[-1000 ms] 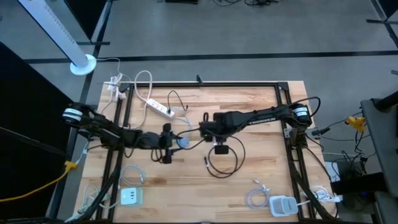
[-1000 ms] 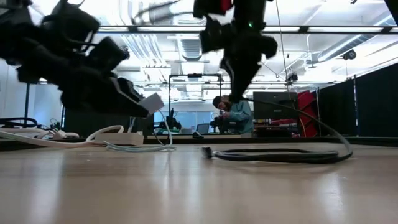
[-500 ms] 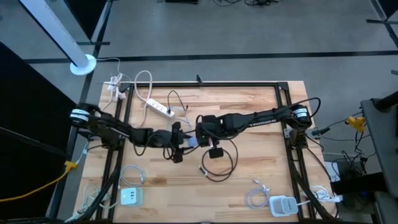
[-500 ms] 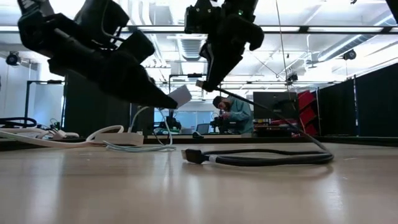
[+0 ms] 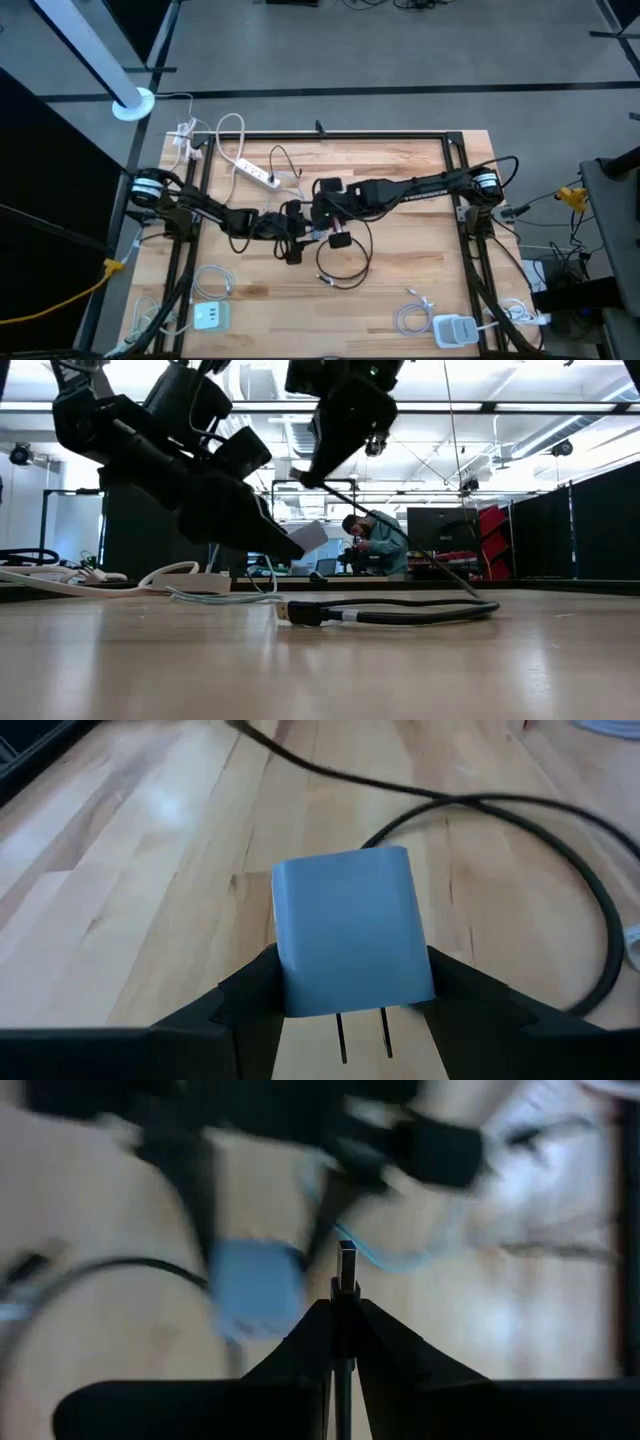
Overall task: Insert USB
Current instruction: Insert the black charger cable into the white charger adapter
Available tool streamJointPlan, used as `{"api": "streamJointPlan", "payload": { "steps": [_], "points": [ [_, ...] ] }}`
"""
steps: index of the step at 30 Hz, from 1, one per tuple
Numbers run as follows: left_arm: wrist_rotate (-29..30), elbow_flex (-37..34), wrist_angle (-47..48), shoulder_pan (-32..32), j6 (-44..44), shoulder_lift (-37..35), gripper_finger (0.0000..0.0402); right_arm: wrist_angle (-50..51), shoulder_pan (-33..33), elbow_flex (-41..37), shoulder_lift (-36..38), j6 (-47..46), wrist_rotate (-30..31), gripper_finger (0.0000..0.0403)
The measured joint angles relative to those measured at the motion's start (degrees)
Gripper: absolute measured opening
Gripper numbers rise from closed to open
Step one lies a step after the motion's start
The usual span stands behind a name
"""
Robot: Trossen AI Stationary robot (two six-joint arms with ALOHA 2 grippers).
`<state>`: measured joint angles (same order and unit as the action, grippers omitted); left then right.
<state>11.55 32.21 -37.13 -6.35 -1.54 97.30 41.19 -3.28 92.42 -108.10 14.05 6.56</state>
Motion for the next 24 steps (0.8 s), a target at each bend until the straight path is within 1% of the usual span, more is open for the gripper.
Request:
{"api": "streamJointPlan", "payload": {
  "steps": [2, 4, 8, 10, 13, 24],
  "points": [
    [0.06, 0.00, -1.21, 0.02, -0.09, -0.44, 0.0197, -1.33, -0.14, 0.00, -0.74, 0.55, -2.08, 0.0019],
    [0.77, 0.00, -1.51, 0.02, -0.13, -1.07, 0.0197, -0.97, -0.16, -0.11, -1.16, 0.81, -2.34, 0.0019],
    [3.99, -0.27, -1.49, 0.03, -1.08, -2.06, 0.0197, -0.69, -0.03, -0.42, -1.51, 0.48, -2.23, 0.0019],
    [4.33, -0.77, -1.42, 0.04, -1.20, -2.83, 0.0197, 0.07, -0.09, -0.61, -1.59, 0.36, -2.28, 0.0019],
    [4.39, -1.72, -1.58, 0.03, -1.34, -4.16, 0.0197, 0.95, -0.12, -0.61, -1.59, -0.45, -2.26, 0.0019],
    [3.15, -5.40, -7.99, -0.26, -2.50, -7.45, 0.0196, 0.08, -0.09, -0.66, -1.56, 0.05, -2.16, 0.0019]
  ]
}}
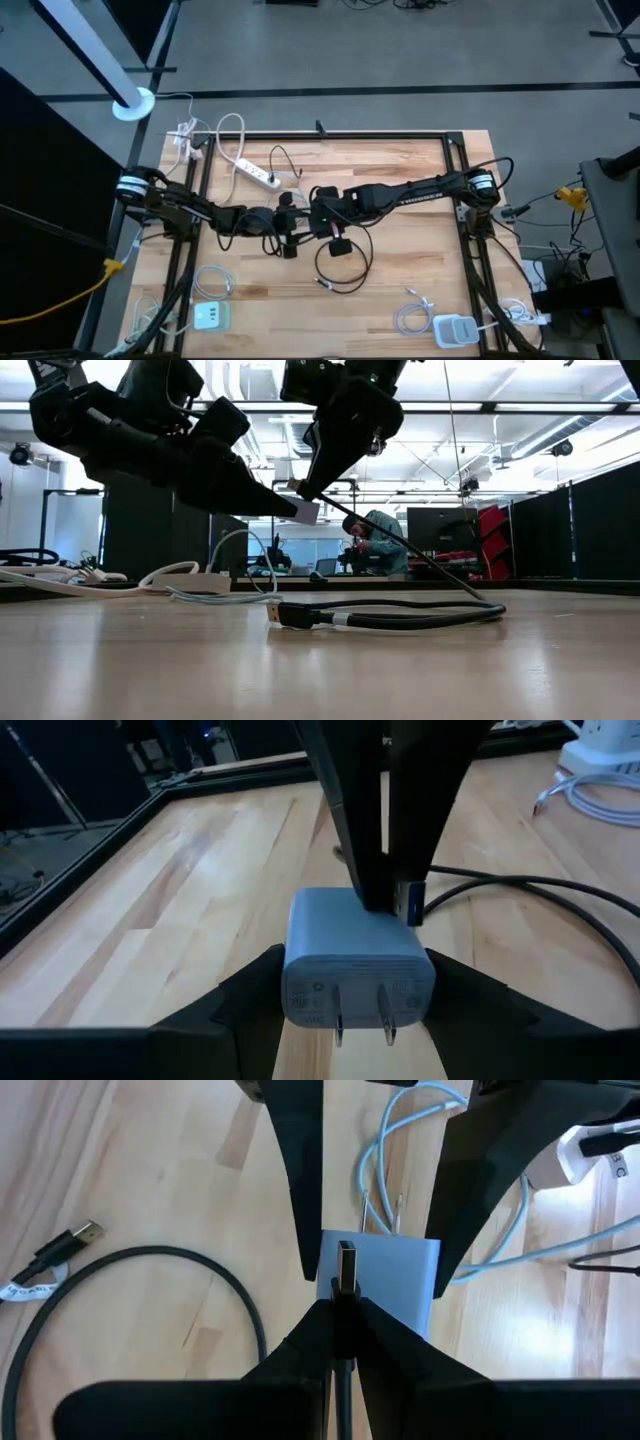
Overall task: Insert USB
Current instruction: Insert the black charger cable into the white charger adapter
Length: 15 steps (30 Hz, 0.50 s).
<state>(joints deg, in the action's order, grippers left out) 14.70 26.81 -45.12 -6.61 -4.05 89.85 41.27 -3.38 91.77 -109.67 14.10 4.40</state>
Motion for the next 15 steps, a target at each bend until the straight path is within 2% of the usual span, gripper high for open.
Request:
{"api": "streamJointPlan", "payload": {
  "steps": [4, 8, 15],
  "points": [
    [-0.20, -0.35, -0.44, 0.00, 0.08, -0.05, 0.0196, 0.84, -0.02, 0.00, 0.81, 0.46, 2.41, 0.0019],
    [-0.73, -0.95, -1.31, -0.12, 0.08, -0.76, 0.0196, 5.74, 0.28, 0.61, 2.64, -0.87, 6.15, 0.0019],
    [-0.45, -5.47, -3.58, -0.09, 0.06, -6.16, 0.0196, 16.63, 0.50, 0.49, 2.90, -6.21, 6.38, 0.0019]
  ]
}}
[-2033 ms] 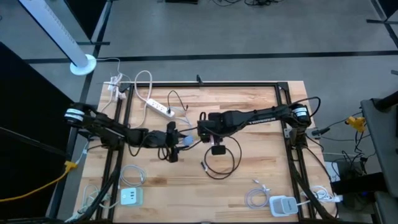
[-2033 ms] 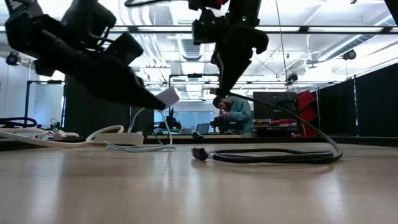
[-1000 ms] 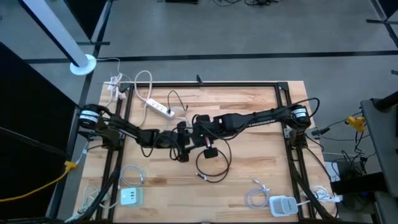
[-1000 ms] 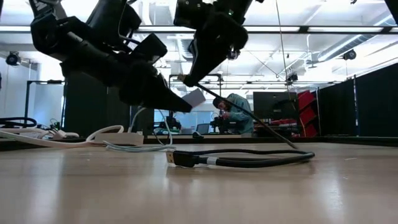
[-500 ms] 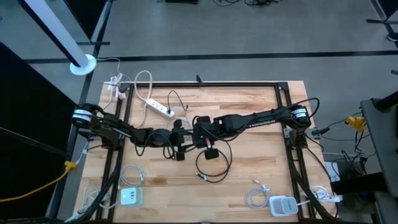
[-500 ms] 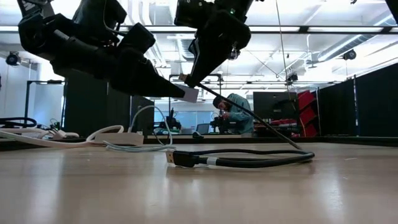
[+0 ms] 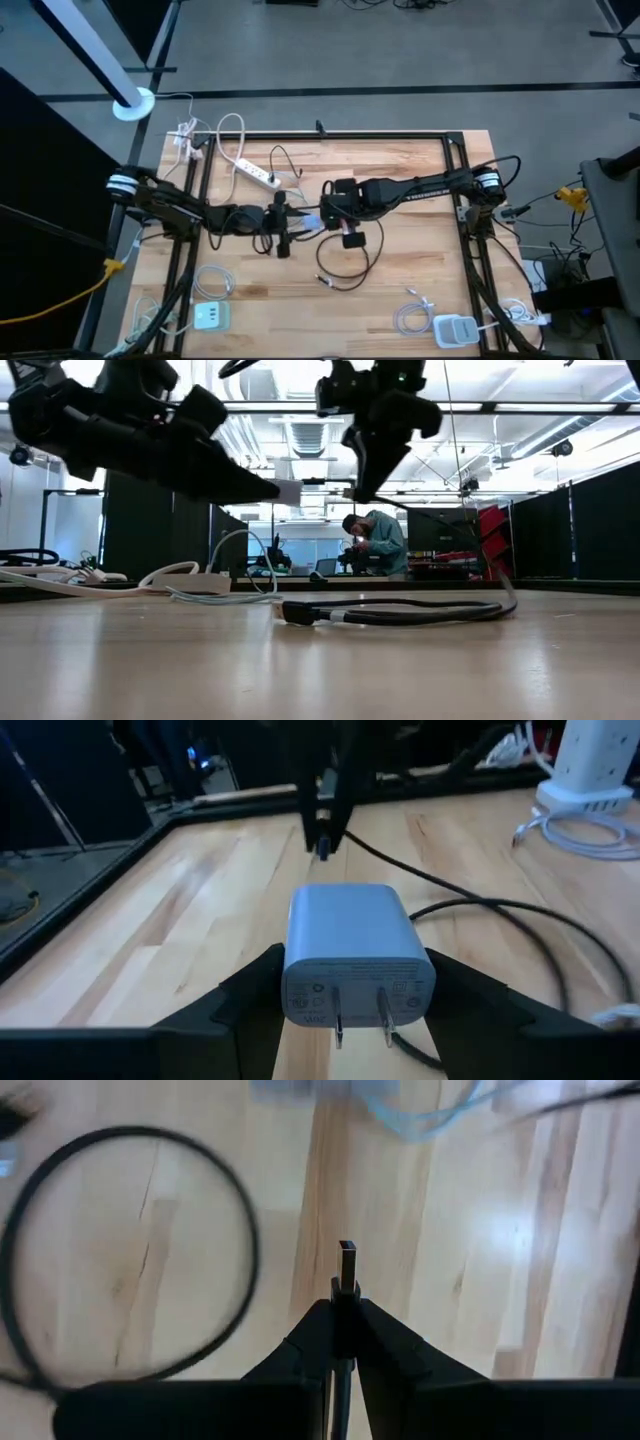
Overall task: Insert USB
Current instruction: Insert the black charger cable into the white charger adapter
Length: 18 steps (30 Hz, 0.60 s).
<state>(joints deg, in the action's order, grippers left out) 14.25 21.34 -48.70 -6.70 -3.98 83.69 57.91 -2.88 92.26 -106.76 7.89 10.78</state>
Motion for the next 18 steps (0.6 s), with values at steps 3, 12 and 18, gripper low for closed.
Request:
{"api": "streamJointPlan", "payload": {
  "steps": [3, 12, 18],
  "points": [
    [0.03, -2.60, -3.71, 0.00, 0.02, -2.28, 0.0196, -0.06, 0.00, -0.27, 0.05, -1.31, -0.08, 0.0019],
    [-1.34, -3.40, -6.27, 0.00, 2.02, -2.14, 0.0196, -6.37, 0.46, -0.62, -1.34, -0.68, -2.26, 0.0019],
    [-1.74, -1.47, -6.24, 0.00, 2.09, -0.14, 0.0196, -7.25, 0.47, -0.54, -2.90, -0.46, -3.77, 0.0019]
  ]
}}
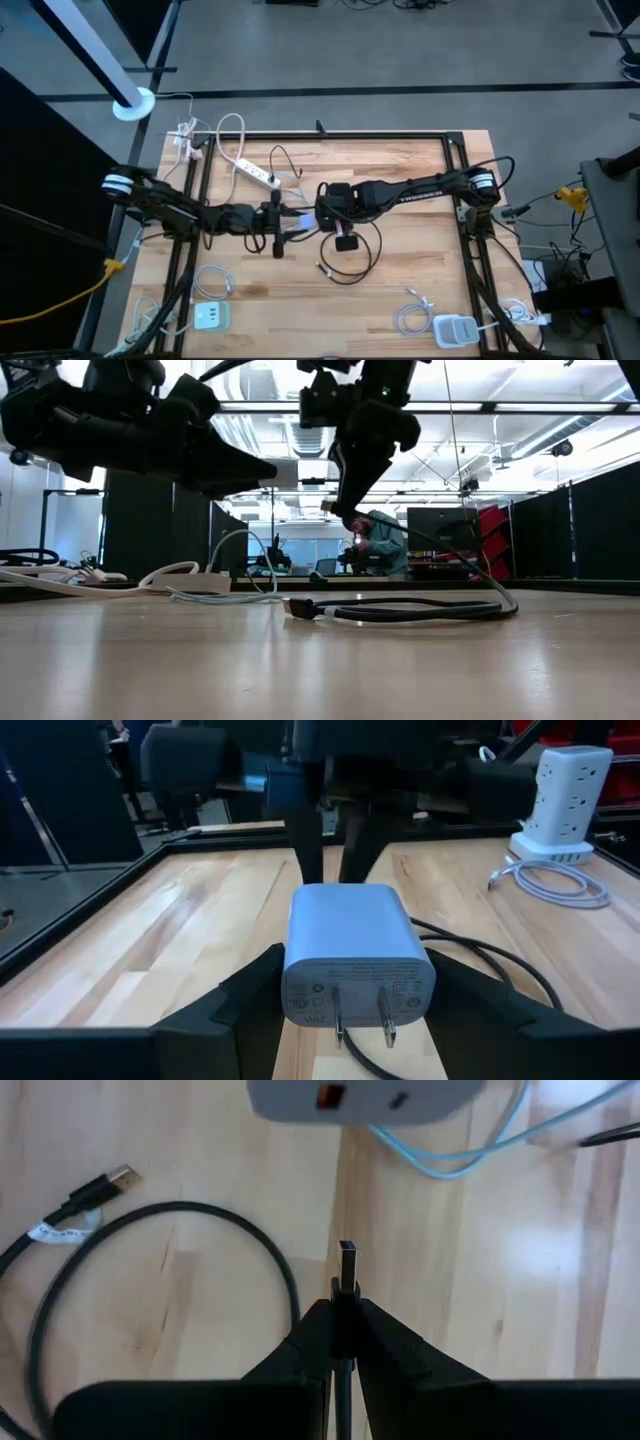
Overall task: Insert USB
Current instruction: Insert the black charger cable into the white charger adapter
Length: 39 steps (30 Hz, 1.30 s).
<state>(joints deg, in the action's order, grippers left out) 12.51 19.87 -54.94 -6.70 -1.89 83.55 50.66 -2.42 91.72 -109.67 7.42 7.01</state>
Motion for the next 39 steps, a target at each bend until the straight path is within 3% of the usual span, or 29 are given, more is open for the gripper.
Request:
{"api": "streamJointPlan", "payload": {
  "steps": [7, 19, 29, 39],
  "points": [
    [1.88, 3.86, 8.15, 0.03, -0.10, 2.75, 0.0196, 1.17, -0.02, 0.09, 0.10, 0.59, 0.02, 0.0019],
    [3.85, 7.82, 13.41, 0.83, 0.38, 3.37, 0.0196, 1.24, -0.02, 0.44, 0.15, 2.22, 0.63, 0.0019],
    [4.40, 9.40, 15.15, 1.29, 2.48, 3.63, 0.0196, 0.75, -0.04, 0.44, 0.18, 2.64, 2.05, 0.0019],
    [4.72, 12.25, 16.58, 1.36, 2.51, 8.17, 0.0196, 1.74, 0.00, 0.37, 0.22, 2.42, 2.20, 0.0019]
  ]
}}
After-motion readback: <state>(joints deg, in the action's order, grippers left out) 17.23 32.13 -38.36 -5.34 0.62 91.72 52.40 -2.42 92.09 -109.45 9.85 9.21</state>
